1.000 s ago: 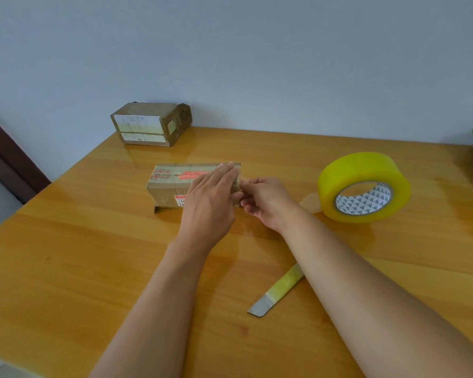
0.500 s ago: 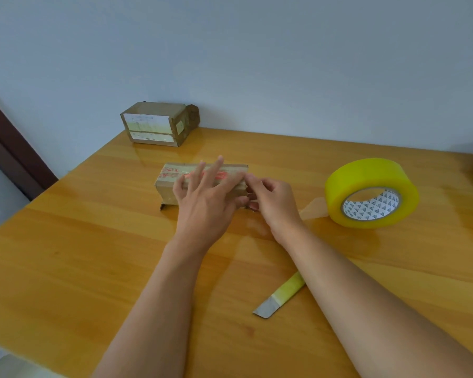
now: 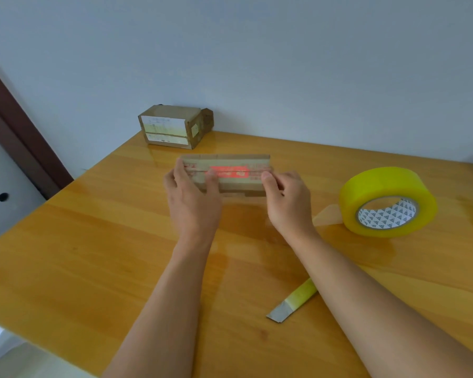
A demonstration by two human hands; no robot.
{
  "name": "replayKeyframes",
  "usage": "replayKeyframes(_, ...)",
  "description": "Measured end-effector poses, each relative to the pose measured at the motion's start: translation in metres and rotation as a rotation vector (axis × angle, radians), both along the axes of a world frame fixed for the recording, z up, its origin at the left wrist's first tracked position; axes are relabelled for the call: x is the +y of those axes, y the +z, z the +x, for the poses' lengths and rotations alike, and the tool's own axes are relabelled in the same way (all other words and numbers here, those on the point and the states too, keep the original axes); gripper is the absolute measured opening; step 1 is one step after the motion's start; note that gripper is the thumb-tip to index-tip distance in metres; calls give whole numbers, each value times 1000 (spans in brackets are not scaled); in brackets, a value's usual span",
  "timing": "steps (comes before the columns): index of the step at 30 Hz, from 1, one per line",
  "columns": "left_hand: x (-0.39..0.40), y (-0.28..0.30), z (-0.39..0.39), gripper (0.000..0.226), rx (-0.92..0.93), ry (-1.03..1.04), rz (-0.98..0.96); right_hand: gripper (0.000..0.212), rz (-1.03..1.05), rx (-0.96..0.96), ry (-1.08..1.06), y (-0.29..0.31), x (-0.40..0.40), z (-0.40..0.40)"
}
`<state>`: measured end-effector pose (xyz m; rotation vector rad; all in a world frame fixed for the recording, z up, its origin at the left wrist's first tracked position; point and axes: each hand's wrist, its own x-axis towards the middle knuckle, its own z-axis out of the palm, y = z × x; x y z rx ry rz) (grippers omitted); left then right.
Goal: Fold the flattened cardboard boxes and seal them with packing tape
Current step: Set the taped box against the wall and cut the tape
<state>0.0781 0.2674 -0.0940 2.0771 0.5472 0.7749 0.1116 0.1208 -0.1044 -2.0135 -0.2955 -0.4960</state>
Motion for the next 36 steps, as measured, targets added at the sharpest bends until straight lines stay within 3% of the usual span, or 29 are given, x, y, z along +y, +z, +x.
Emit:
replayKeyframes(4,-10,4,-4,82,-81,-45,-120,23,-27,-156,-85,-2,-10,-3)
replayKeyframes(9,-26,-1,-6,76,-94,-115,-152,24,-9,-120,-123,-10,-34,-13)
replayKeyframes(17,-58,-10,-11,103,-38,-197,-95,62,23,-95,-219,-25,-45,-23)
replayKeyframes(23,-61,-17,-5,99,-76,-177,-114,48,20,-165,-263,-34,-41,-18)
replayKeyframes(28,-65,-19,-8,115,-68,-201,-66,46,-13,-226,-289,-38,-43,-15)
replayKeyframes(36,-62,-14,-16,92,-164,-175,-139,36,-1,-288,-280,-33,-46,-21)
